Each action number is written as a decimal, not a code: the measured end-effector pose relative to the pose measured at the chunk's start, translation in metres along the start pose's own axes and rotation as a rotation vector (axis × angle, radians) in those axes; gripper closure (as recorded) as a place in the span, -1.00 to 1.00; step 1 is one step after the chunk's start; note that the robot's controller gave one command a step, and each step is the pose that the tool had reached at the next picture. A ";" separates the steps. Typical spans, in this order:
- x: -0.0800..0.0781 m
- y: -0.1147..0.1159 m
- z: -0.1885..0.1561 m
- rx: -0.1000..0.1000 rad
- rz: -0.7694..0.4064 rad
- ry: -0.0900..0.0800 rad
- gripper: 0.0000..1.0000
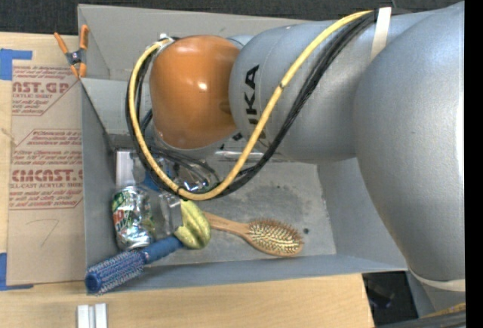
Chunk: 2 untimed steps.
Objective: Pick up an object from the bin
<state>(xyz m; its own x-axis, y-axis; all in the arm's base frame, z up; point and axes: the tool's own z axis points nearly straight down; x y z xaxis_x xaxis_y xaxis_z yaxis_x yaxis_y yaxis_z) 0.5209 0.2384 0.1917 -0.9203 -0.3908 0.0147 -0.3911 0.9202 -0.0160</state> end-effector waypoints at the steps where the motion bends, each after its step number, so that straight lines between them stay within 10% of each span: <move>1: 0.014 0.006 0.016 0.009 -0.378 -0.015 -1.00; 2: 0.027 0.016 0.037 0.002 -0.198 -0.008 -1.00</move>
Offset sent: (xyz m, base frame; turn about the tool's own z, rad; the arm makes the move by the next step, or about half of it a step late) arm -0.0365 0.0046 -0.0427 -0.1398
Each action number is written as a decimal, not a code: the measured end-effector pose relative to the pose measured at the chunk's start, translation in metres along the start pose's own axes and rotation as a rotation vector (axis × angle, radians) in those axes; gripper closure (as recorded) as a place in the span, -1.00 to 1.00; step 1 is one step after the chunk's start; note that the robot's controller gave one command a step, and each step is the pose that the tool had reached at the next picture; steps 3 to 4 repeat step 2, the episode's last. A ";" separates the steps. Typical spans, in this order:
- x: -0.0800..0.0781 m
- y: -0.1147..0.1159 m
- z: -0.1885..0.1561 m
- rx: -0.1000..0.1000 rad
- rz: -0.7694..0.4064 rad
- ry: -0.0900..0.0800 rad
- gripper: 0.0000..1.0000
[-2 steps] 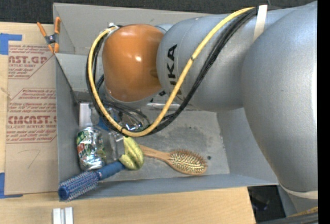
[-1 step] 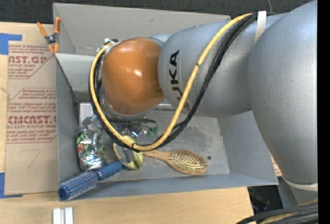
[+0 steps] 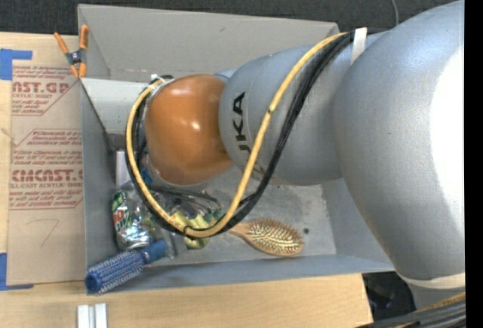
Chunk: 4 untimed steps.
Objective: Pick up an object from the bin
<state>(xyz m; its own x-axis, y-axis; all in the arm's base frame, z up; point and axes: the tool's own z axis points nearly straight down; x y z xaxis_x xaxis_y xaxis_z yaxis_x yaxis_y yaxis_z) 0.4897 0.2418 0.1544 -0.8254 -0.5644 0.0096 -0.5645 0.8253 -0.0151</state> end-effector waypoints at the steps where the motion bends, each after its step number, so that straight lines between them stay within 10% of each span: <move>1: 0.017 -0.006 0.037 0.007 -0.290 -0.008 -1.00; 4: 0.010 -0.004 0.070 -0.001 -0.123 -0.014 -1.00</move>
Offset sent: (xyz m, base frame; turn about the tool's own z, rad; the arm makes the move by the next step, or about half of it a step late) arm -0.0077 -0.0131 -0.0726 -0.1225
